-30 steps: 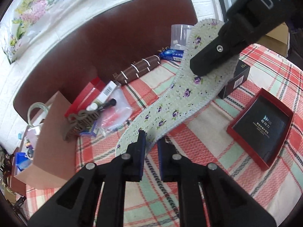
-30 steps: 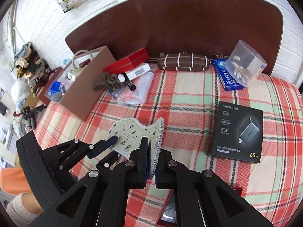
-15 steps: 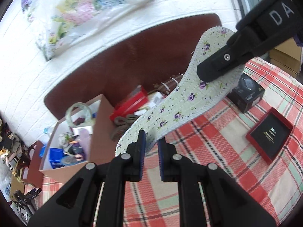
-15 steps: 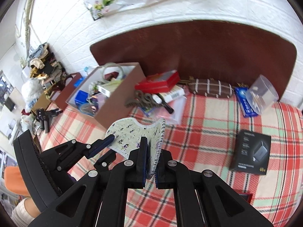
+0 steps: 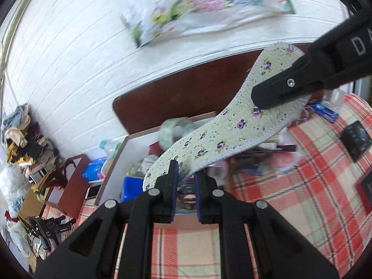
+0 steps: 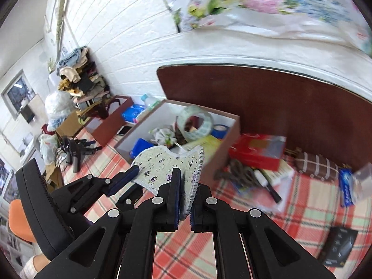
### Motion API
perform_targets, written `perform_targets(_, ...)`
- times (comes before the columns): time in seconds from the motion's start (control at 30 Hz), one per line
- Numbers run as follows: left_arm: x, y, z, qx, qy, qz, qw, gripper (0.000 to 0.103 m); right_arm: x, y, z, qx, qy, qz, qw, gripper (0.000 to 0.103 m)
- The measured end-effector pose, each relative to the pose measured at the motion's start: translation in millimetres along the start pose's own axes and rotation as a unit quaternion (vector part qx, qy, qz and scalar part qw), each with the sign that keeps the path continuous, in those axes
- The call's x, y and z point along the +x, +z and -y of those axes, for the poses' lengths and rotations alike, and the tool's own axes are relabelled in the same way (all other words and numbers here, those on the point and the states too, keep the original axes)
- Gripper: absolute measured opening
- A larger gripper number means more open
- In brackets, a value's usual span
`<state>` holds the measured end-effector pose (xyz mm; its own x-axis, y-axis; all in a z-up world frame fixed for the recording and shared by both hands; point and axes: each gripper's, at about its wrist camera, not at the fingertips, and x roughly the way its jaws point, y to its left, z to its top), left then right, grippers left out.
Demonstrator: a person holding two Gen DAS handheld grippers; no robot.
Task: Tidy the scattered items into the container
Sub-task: 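Carry the floral insole over the cardboard box and open both grippers, then move both grippers back toward the red-framed black gift box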
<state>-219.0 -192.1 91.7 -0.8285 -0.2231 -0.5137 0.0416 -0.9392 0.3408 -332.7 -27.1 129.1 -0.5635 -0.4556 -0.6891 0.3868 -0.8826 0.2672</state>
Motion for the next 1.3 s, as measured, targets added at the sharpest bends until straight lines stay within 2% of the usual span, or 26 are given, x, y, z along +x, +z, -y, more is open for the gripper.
perform_targets(0.23, 62, -14, -54, -0.024, 0.036, -0.037, 0.9984, 0.013, 82, 34, -31, -0.027, 0.011, -0.017, 0.999, 0.005)
perform_targets(0.4, 92, -18, -78, -0.033, 0.053, -0.050, 0.9968, 0.013, 119, 49, -38, -0.036, 0.013, -0.020, 0.999, 0.005)
perform_targets(0.5, 107, -21, -87, -0.046, 0.057, -0.061, 0.9955, 0.015, 138, 53, -35, -0.021, 0.020, -0.027, 0.999, 0.005)
perform_targets(0.57, 115, -24, -87, -0.048, 0.063, -0.071, 0.9944, 0.021, 149, 52, -31, -0.006, 0.019, -0.037, 0.999, 0.008)
perform_targets(0.6, 118, -26, -87, -0.044, 0.068, -0.077, 0.9937, 0.030, 151, 50, -29, -0.006, 0.009, -0.039, 0.999, 0.012)
perform_targets(0.63, 118, -28, -87, -0.040, 0.077, -0.076, 0.9933, 0.042, 152, 49, -28, -0.009, -0.001, -0.040, 0.999, 0.021)
perform_targets(0.67, 117, -30, -87, -0.036, 0.088, -0.071, 0.9929, 0.048, 153, 46, -27, -0.014, -0.010, -0.040, 0.999, 0.033)
perform_targets(0.7, 115, -32, -87, -0.035, 0.095, -0.066, 0.9927, 0.057, 152, 44, -25, -0.017, -0.014, -0.041, 0.999, 0.040)
perform_targets(0.73, 113, -33, -89, -0.036, 0.100, -0.065, 0.9923, 0.062, 151, 42, -23, -0.017, -0.017, -0.040, 0.999, 0.053)
perform_targets(0.77, 111, -34, -91, -0.040, 0.103, -0.063, 0.9919, 0.062, 147, 41, -20, -0.014, -0.017, -0.035, 0.999, 0.056)
perform_targets(0.93, 101, -40, -99, -0.059, 0.101, -0.069, 0.9907, 0.062, 124, 36, -7, -0.002, -0.036, -0.022, 0.999, 0.057)
perform_targets(1.1, 82, -46, -90, -0.054, 0.093, -0.067, 0.9920, 0.062, 91, 21, -7, -0.039, -0.079, -0.009, 0.996, 0.058)
perform_targets(1.3, 37, -43, -57, -0.039, 0.059, -0.038, 0.9968, 0.065, 34, -28, -3, -0.095, -0.107, -0.002, 0.990, 0.058)
